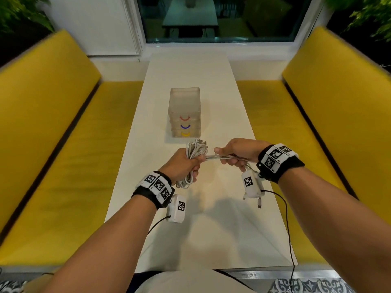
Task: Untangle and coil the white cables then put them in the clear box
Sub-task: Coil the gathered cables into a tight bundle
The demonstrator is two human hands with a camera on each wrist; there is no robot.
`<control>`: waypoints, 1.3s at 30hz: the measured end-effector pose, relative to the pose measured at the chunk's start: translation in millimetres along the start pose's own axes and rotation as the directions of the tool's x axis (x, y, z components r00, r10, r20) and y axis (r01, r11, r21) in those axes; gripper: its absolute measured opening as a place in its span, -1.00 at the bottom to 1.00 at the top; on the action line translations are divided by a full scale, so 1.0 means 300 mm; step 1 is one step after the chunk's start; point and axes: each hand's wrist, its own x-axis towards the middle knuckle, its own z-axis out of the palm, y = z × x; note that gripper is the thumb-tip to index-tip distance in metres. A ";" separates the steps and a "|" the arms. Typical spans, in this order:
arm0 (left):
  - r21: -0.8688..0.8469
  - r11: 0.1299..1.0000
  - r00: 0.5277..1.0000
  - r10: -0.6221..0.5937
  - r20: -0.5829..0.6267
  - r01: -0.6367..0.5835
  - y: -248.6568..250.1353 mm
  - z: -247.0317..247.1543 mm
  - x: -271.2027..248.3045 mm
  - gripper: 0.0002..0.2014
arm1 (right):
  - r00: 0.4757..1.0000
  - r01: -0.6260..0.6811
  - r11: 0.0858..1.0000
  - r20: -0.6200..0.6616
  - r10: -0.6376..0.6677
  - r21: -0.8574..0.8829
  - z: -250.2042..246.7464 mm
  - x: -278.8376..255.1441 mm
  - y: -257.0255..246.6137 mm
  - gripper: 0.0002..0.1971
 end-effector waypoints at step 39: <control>-0.327 0.941 0.902 -0.068 -0.427 -0.084 0.001 0.087 0.036 -0.72 | 0.551 0.455 0.863 -0.692 -0.467 -0.221 0.404 0.073 -0.056 -0.75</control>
